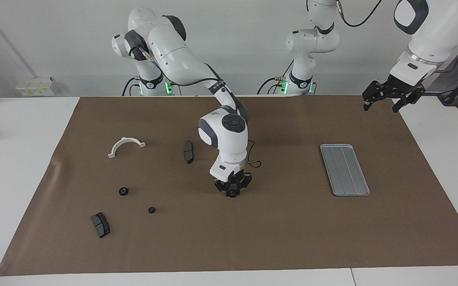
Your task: Place bearing gear from tray to pile
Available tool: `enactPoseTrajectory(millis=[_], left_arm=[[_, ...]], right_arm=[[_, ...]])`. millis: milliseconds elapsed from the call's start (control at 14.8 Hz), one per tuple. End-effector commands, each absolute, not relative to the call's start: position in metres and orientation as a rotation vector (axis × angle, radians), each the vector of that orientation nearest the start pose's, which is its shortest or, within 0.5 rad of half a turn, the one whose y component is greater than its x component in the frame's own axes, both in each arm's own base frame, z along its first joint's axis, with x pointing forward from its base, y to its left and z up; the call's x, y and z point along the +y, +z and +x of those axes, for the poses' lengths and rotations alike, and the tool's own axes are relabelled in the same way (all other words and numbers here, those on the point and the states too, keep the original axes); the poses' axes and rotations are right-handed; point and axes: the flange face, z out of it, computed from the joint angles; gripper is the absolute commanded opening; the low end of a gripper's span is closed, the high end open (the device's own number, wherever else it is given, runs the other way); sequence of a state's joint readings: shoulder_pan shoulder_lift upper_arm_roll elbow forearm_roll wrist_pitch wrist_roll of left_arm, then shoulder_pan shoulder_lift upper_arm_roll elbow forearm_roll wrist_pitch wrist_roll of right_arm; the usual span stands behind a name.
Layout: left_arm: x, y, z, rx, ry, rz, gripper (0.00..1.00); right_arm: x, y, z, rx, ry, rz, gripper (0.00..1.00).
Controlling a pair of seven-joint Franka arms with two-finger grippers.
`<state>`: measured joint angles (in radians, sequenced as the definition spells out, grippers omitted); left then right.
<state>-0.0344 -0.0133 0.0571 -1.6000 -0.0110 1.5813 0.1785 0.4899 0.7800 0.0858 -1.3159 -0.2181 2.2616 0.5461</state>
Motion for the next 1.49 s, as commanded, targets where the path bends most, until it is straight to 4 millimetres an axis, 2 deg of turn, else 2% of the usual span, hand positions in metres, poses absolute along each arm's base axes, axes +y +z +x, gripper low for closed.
enactPoseTrajectory(millis=[0, 68, 271, 407, 475, 610, 746, 881, 949, 1153, 1220, 1288, 1424], left_arm=[[0.013, 0.627, 0.555, 0.262, 0.053, -3.148, 1.00], [0.012, 0.631, 0.555, 0.265, 0.077, -3.149, 1.00], [0.011, 0.631, 0.545, 0.257, 0.105, -3.142, 1.00], [0.009, 0.632, 0.540, 0.269, 0.107, -3.142, 1.00], [0.008, 0.625, 0.538, 0.274, 0.131, -3.143, 1.00], [0.007, 0.627, 0.536, 0.274, 0.127, -3.143, 1.00], [0.008, 0.627, 0.536, 0.271, 0.124, -3.143, 1.00], [0.010, 0.628, 0.537, 0.266, 0.107, -3.143, 1.00], [0.011, 0.628, 0.537, 0.264, 0.105, -3.143, 1.00], [0.013, 0.628, 0.537, 0.262, 0.112, -3.144, 1.00], [0.013, 0.627, 0.536, 0.262, 0.114, -3.144, 1.00], [0.013, 0.627, 0.536, 0.262, 0.114, -3.144, 1.00], [0.012, 0.627, 0.536, 0.262, 0.114, -3.144, 1.00]], right_arm=[[0.388, 0.292, 0.650, -0.214, -0.315, -3.146, 0.00], [0.384, 0.297, 0.651, -0.201, -0.303, -3.153, 0.00], [0.355, 0.346, 0.664, -0.118, -0.337, -3.150, 0.00], [0.334, 0.383, 0.664, -0.066, -0.326, -3.156, 0.00], [0.319, 0.402, 0.664, -0.038, -0.319, -3.166, 0.00], [0.291, 0.427, 0.657, -0.079, -0.278, -3.180, 0.00], [0.241, 0.434, 0.650, -0.146, -0.225, -3.192, 0.00], [0.177, 0.424, 0.633, -0.240, -0.145, -3.198, 0.00], [0.152, 0.415, 0.625, -0.271, -0.135, -3.177, 0.00], [0.094, 0.370, 0.596, -0.315, -0.156, -3.157, 0.00], [0.083, 0.356, 0.583, -0.316, -0.159, -3.157, 0.00], [0.080, 0.341, 0.567, -0.324, -0.173, -3.154, 0.00], [0.064, 0.317, 0.549, -0.319, -0.172, -3.154, 0.00]])
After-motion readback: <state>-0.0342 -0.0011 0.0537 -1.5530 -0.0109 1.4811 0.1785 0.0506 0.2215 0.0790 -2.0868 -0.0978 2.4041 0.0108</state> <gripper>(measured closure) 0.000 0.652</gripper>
